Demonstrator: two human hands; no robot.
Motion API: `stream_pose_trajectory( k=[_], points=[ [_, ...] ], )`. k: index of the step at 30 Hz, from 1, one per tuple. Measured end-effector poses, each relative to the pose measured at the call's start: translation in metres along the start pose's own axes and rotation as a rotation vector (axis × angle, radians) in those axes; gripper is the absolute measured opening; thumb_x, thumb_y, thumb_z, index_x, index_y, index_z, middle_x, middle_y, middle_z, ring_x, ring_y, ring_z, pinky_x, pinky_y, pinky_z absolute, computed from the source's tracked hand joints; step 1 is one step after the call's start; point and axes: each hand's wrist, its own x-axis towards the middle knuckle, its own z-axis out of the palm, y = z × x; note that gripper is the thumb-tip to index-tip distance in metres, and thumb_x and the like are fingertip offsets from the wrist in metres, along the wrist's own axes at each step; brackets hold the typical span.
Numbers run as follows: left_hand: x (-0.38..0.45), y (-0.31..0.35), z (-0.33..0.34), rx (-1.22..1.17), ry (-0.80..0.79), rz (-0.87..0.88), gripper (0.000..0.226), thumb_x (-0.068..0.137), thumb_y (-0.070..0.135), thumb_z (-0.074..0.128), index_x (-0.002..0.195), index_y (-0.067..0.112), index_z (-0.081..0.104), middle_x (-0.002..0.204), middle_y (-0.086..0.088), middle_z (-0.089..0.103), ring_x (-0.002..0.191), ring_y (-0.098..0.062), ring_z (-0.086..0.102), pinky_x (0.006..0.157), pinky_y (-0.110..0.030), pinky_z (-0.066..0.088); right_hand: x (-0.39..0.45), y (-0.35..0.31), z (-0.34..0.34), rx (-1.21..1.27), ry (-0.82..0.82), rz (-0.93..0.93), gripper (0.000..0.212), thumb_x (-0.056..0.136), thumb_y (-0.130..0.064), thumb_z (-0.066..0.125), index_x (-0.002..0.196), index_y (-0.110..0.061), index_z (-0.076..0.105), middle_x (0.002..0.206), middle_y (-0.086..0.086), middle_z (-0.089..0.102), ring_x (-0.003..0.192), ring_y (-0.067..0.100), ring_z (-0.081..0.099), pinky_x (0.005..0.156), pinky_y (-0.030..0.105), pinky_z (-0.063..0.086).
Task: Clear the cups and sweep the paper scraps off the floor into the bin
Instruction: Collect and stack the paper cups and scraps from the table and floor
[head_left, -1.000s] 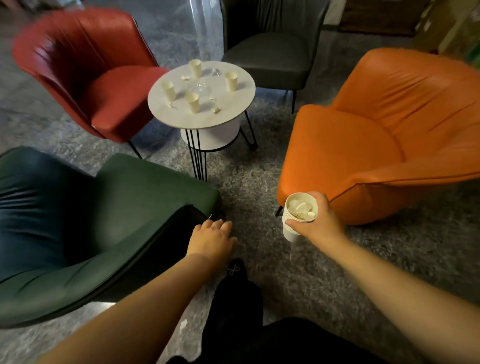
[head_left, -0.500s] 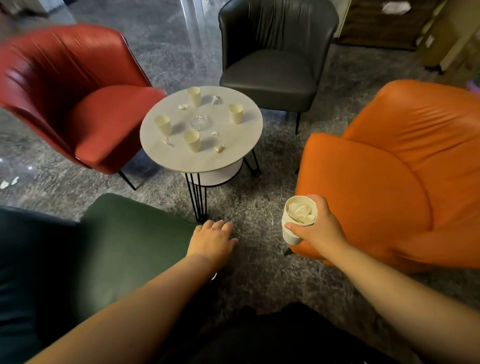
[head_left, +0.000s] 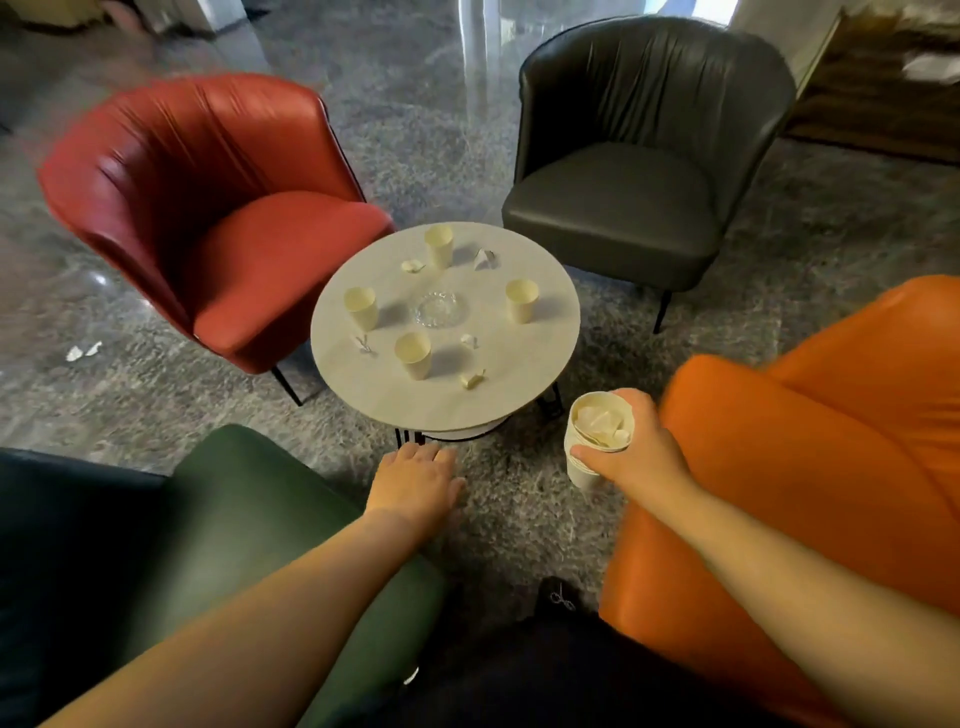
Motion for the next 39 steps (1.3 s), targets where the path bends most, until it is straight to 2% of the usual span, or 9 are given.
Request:
stream_pose_trajectory(
  k=[3, 12, 19, 23, 25, 27, 30, 34, 39],
  points=[
    [0.034, 0.004, -0.022, 0.004, 0.017, -0.037, 0.049, 0.101, 0.045, 0.039, 0.144, 0.021, 0.04, 0.145, -0.002, 0.047, 0.134, -0.026, 0.04, 0.108, -0.041, 0.036, 0.046, -0.009, -0.009, -0.031, -0.035, -0.021, 0.064, 0.062, -0.028, 0.084, 0.112, -0.034, 0.045, 0.108, -0.01, 0.058, 0.099, 0.014, 0.058, 0.082, 0.037, 0.051],
    [0.078, -0.01, -0.033, -0.062, -0.016, -0.183, 0.052, 0.101, 0.047, 0.037, 0.148, 0.023, 0.036, 0.149, -0.002, 0.042, 0.137, -0.026, 0.037, 0.111, -0.042, 0.033, 0.125, -0.022, -0.001, -0.061, -0.16, -0.01, 0.069, 0.065, -0.029, 0.084, 0.119, -0.028, 0.043, 0.109, -0.008, 0.055, 0.096, 0.013, 0.054, 0.068, 0.026, 0.04],
    [0.123, -0.042, -0.041, -0.105, -0.013, -0.228, 0.054, 0.102, 0.046, 0.037, 0.151, 0.024, 0.029, 0.159, -0.002, 0.028, 0.144, -0.025, 0.025, 0.114, -0.042, 0.026, 0.173, -0.033, 0.02, -0.094, -0.21, 0.003, 0.074, 0.065, -0.027, 0.086, 0.123, -0.025, 0.041, 0.11, -0.006, 0.052, 0.097, 0.014, 0.051, 0.075, 0.027, 0.039],
    [0.164, -0.059, -0.047, -0.112, 0.01, -0.208, 0.052, 0.102, 0.045, 0.038, 0.148, 0.023, 0.031, 0.155, -0.001, 0.032, 0.141, -0.026, 0.029, 0.11, -0.041, 0.029, 0.207, -0.043, 0.035, -0.107, -0.231, 0.008, 0.076, 0.064, -0.027, 0.086, 0.124, -0.027, 0.04, 0.111, -0.007, 0.051, 0.099, 0.013, 0.051, 0.075, 0.025, 0.039],
    [0.184, -0.07, -0.046, -0.125, 0.012, -0.201, 0.051, 0.102, 0.045, 0.038, 0.147, 0.023, 0.031, 0.157, -0.002, 0.028, 0.141, -0.026, 0.028, 0.11, -0.041, 0.028, 0.226, -0.047, 0.043, -0.101, -0.244, 0.027, 0.075, 0.064, -0.027, 0.086, 0.124, -0.029, 0.04, 0.111, -0.007, 0.052, 0.1, 0.013, 0.052, 0.069, 0.022, 0.041],
    [0.203, -0.081, -0.046, -0.142, -0.006, -0.197, 0.054, 0.101, 0.045, 0.04, 0.149, 0.024, 0.027, 0.161, -0.003, 0.021, 0.144, -0.027, 0.023, 0.113, -0.042, 0.026, 0.243, -0.054, 0.051, -0.11, -0.256, 0.05, 0.075, 0.065, -0.025, 0.085, 0.125, -0.029, 0.04, 0.109, -0.008, 0.052, 0.098, 0.013, 0.052, 0.06, 0.013, 0.037],
    [0.231, -0.1, -0.043, -0.146, -0.038, -0.177, 0.063, 0.099, 0.046, 0.046, 0.153, 0.027, 0.018, 0.163, -0.003, 0.012, 0.146, -0.028, 0.019, 0.115, -0.042, 0.024, 0.269, -0.064, 0.066, -0.148, -0.271, 0.07, 0.076, 0.066, -0.026, 0.085, 0.127, -0.029, 0.039, 0.107, -0.009, 0.05, 0.095, 0.011, 0.049, 0.056, 0.008, 0.033],
    [0.256, -0.12, -0.035, -0.119, -0.09, -0.159, 0.081, 0.093, 0.048, 0.057, 0.155, 0.028, 0.009, 0.163, -0.004, 0.009, 0.145, -0.029, 0.021, 0.114, -0.042, 0.027, 0.291, -0.068, 0.084, -0.164, -0.278, 0.086, 0.077, 0.067, -0.028, 0.085, 0.128, -0.028, 0.039, 0.105, -0.012, 0.049, 0.094, 0.01, 0.049, 0.061, 0.011, 0.035],
    [0.276, -0.124, -0.022, -0.147, -0.157, -0.143, 0.09, 0.089, 0.042, 0.067, 0.155, 0.03, 0.007, 0.164, -0.004, 0.006, 0.146, -0.029, 0.02, 0.113, -0.041, 0.029, 0.306, -0.061, 0.098, -0.194, -0.287, 0.13, 0.079, 0.065, -0.03, 0.086, 0.128, -0.03, 0.038, 0.105, -0.01, 0.051, 0.095, 0.013, 0.052, 0.075, 0.025, 0.04]
  ],
)
